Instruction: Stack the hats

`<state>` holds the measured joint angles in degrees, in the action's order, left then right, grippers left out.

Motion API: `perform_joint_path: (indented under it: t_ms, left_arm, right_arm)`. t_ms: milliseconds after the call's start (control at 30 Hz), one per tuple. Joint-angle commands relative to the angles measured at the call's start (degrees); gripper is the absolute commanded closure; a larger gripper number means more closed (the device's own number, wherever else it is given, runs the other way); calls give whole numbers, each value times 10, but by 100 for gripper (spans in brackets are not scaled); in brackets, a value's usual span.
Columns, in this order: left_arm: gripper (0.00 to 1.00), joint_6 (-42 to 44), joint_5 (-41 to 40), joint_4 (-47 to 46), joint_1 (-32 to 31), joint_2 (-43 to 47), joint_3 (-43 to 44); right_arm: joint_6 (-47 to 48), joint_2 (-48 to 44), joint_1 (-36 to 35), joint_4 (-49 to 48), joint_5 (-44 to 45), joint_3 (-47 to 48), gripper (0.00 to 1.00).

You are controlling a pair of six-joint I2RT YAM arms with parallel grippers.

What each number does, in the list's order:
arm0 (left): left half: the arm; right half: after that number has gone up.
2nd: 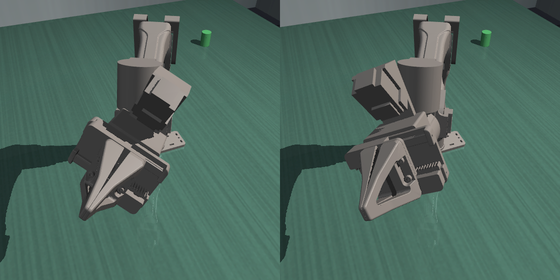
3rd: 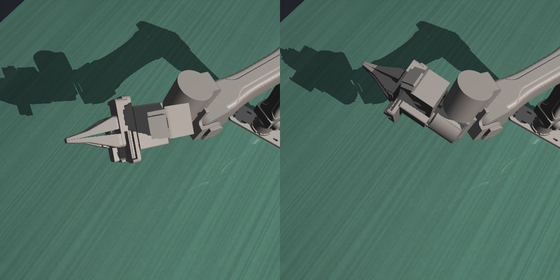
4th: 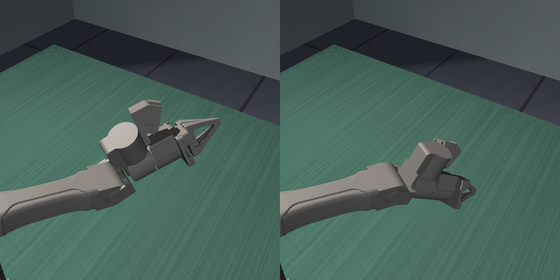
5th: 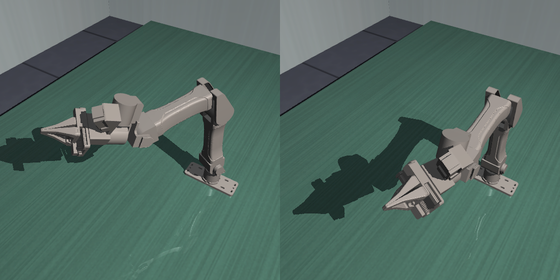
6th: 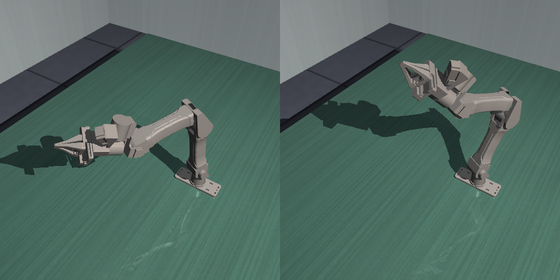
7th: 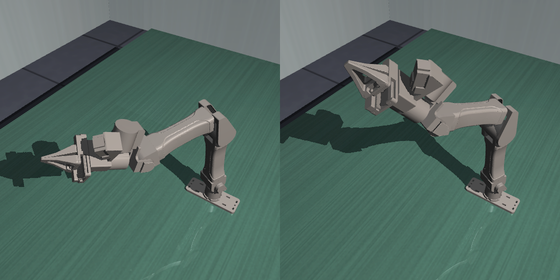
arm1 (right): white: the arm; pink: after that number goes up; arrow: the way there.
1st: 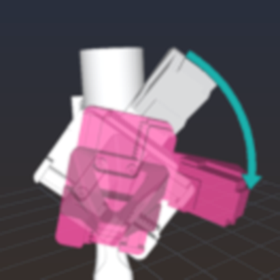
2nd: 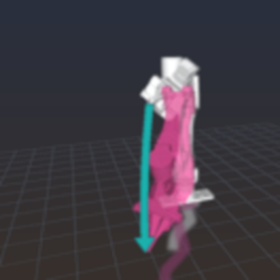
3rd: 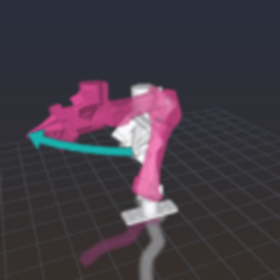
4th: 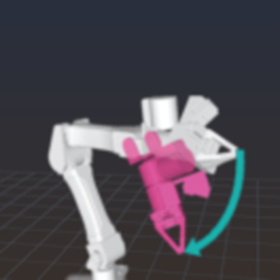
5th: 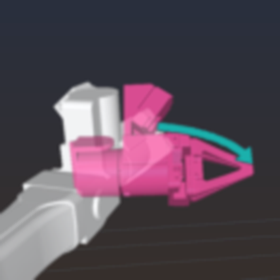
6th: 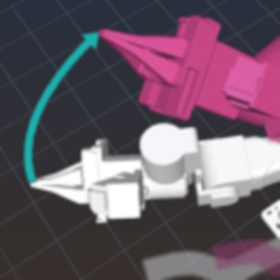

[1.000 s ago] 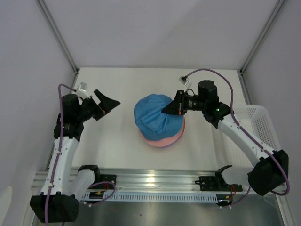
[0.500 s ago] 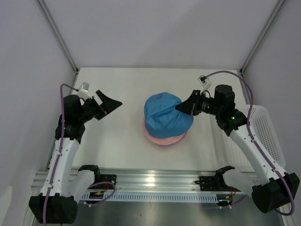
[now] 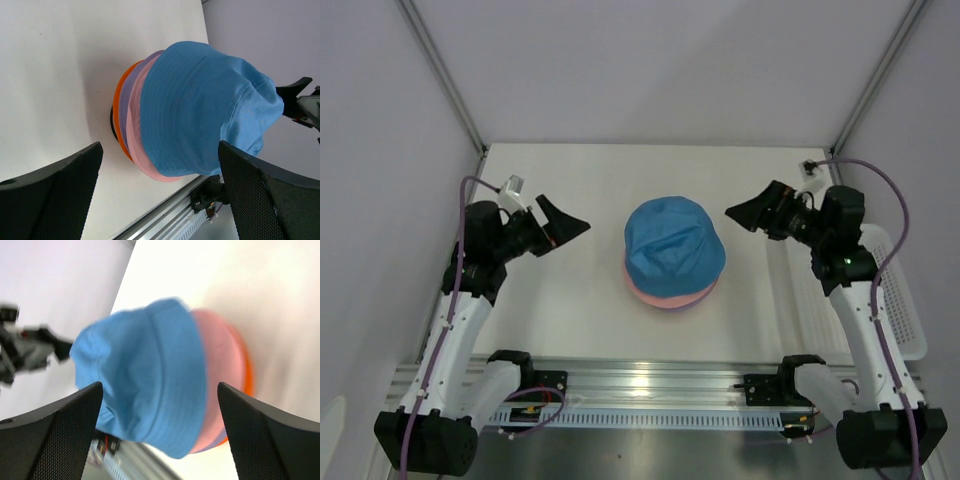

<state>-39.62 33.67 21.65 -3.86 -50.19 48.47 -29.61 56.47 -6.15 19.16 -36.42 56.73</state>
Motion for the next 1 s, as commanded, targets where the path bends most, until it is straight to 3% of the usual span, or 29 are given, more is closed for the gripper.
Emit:
perform_joint_path:
  t_ms: [0,100,267,433,700,867,967]
  left_arm:
    - [0,16,20,-13,-4,-2,17]
    - [1,1,30,-37,-7,-10,15]
    - [2,-27,36,-84,-13,-27,7]
    - [2,-35,44,-100,-29,-46,13]
    - [3,-43,42,-105,-41,-64,20]
    - [3,-51,43,-117,-43,-65,17]
    - [4,-65,45,-138,-51,-75,11]
  right_arm:
    - [-81,-60,71,-35,-19,-33,1]
    - [-140,-97,83,-74,-6,-104,1]
    - [-283,-144,73,-223,-10,-240,14]
    - [-296,-169,8,-221,52,-276,21]
    - [-308,-92,-54,-285,72,-278,39]
    - [-301,-86,-54,-270,76,-273,56]
    - [-291,-87,-54,-250,83,-275,88]
